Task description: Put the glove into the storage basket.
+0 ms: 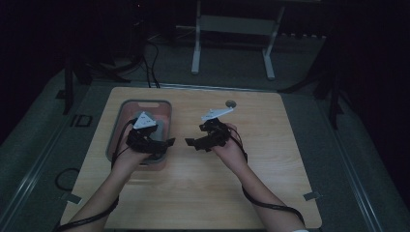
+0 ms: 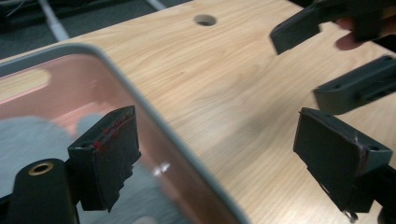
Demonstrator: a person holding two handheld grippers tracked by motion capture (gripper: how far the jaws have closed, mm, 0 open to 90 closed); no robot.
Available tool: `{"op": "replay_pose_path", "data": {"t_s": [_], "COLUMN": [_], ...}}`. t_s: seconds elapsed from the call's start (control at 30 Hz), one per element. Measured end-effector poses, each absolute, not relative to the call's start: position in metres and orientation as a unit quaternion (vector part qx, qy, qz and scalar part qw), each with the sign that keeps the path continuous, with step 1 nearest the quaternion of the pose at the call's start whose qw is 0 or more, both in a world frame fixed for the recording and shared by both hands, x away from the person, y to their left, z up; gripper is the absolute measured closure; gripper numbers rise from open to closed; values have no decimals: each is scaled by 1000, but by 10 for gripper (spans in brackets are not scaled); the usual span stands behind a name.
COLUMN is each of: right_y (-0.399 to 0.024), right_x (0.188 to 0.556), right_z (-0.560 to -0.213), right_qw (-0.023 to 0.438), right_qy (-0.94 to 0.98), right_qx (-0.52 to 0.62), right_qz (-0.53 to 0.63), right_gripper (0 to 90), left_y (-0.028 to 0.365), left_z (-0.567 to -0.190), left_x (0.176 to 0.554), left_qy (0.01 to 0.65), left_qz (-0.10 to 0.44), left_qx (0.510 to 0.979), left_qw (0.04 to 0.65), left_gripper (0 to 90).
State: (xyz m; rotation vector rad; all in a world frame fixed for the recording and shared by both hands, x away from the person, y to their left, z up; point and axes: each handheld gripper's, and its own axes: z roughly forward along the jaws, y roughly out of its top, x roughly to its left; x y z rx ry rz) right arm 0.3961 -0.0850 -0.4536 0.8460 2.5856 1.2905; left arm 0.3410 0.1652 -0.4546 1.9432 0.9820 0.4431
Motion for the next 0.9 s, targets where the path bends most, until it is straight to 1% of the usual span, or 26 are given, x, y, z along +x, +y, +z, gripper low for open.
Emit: {"op": "replay_pose_path", "data": {"t_s": [0.13,0.47,0.77,0.9], "right_y": [-98,-134,-161,-170], "right_x": [393,377,360,355], "right_z": [-461,-477,-490,-499], "right_qw": [59,64,67,65], "right_qy": [856,863,871,877], "right_qx": [281,274,251,248], "right_qz": [431,419,417,407], "right_gripper": [170,170,170,165], "left_y": [154,126,95,82], "left_z": [-457,-464,-483,-496], "left_x": [336,321,311,307], "left_qy": [382,331,291,282], "left_qz": [170,155,135,116], "left_qx": [789,809,831,838], "left_qw": [450,462,454,453], "left_gripper": [149,149,149,149]}}
